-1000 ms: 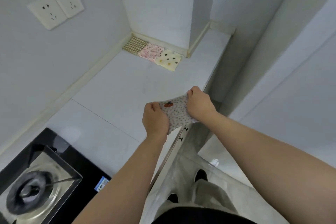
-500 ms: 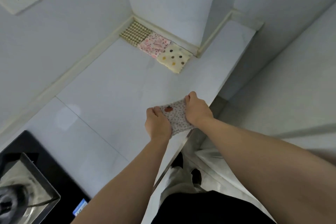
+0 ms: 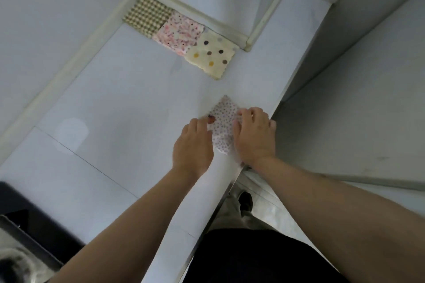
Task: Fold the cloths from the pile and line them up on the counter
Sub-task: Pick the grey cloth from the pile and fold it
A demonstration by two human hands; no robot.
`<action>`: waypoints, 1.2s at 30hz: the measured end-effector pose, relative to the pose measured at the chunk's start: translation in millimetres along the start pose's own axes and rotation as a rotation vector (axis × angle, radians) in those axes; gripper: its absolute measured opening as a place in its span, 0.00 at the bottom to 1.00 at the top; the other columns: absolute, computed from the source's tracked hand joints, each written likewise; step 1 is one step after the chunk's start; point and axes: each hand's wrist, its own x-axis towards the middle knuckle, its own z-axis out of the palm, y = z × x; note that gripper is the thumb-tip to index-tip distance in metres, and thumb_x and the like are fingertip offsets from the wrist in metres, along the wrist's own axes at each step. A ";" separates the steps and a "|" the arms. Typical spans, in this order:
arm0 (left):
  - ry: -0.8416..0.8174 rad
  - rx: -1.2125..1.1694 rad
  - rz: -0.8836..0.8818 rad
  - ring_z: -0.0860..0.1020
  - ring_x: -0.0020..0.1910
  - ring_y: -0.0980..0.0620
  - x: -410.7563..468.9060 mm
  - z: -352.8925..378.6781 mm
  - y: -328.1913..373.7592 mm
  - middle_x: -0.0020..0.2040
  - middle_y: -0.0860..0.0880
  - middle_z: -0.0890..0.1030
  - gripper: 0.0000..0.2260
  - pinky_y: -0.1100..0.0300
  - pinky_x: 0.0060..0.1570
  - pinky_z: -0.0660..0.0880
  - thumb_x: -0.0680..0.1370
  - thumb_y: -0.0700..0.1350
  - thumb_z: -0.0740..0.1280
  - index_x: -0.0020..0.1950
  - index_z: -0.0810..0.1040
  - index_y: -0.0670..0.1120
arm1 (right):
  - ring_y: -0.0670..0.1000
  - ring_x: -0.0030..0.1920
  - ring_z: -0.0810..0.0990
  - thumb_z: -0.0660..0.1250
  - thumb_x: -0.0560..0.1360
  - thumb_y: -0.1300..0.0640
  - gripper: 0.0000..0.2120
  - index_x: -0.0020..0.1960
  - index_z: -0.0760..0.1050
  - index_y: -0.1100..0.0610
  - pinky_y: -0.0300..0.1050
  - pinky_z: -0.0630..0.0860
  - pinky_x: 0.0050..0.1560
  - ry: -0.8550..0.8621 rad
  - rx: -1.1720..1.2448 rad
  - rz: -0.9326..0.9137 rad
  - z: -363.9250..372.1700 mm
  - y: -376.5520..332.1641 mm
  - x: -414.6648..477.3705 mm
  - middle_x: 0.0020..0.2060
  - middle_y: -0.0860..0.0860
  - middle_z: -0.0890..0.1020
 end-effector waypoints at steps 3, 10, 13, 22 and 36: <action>-0.137 0.081 0.413 0.76 0.61 0.42 20.2 9.7 -12.6 0.64 0.44 0.78 0.24 0.49 0.61 0.73 0.74 0.41 0.52 0.68 0.75 0.42 | 0.56 0.57 0.75 0.62 0.79 0.49 0.14 0.61 0.74 0.53 0.54 0.68 0.55 -0.062 -0.097 -0.135 11.2 5.2 -26.5 0.58 0.53 0.76; -0.371 0.170 0.551 0.55 0.80 0.49 71.9 15.4 -9.9 0.80 0.48 0.59 0.31 0.56 0.78 0.52 0.75 0.32 0.55 0.80 0.60 0.45 | 0.57 0.72 0.69 0.52 0.83 0.48 0.23 0.72 0.70 0.58 0.62 0.64 0.70 -0.145 -0.189 -0.024 8.3 12.4 -2.7 0.71 0.56 0.72; -0.417 0.101 0.518 0.48 0.80 0.54 104.0 13.2 8.5 0.81 0.51 0.52 0.33 0.65 0.75 0.41 0.77 0.29 0.54 0.81 0.53 0.47 | 0.56 0.79 0.54 0.49 0.84 0.48 0.25 0.79 0.59 0.57 0.62 0.46 0.77 -0.242 -0.257 0.024 -2.4 17.1 29.4 0.78 0.57 0.60; -0.419 -0.001 0.479 0.52 0.80 0.54 168.0 20.3 36.3 0.81 0.50 0.56 0.30 0.58 0.78 0.50 0.79 0.30 0.53 0.80 0.57 0.46 | 0.56 0.80 0.42 0.50 0.82 0.55 0.30 0.81 0.44 0.55 0.61 0.39 0.78 -0.289 -0.246 0.218 -10.0 21.5 91.6 0.81 0.54 0.43; -0.405 -0.003 0.470 0.53 0.80 0.54 181.8 15.2 29.9 0.81 0.50 0.57 0.29 0.64 0.76 0.47 0.80 0.30 0.53 0.80 0.58 0.45 | 0.56 0.80 0.42 0.53 0.80 0.58 0.32 0.81 0.44 0.56 0.58 0.41 0.78 -0.259 -0.126 0.234 -3.1 14.8 107.7 0.81 0.55 0.42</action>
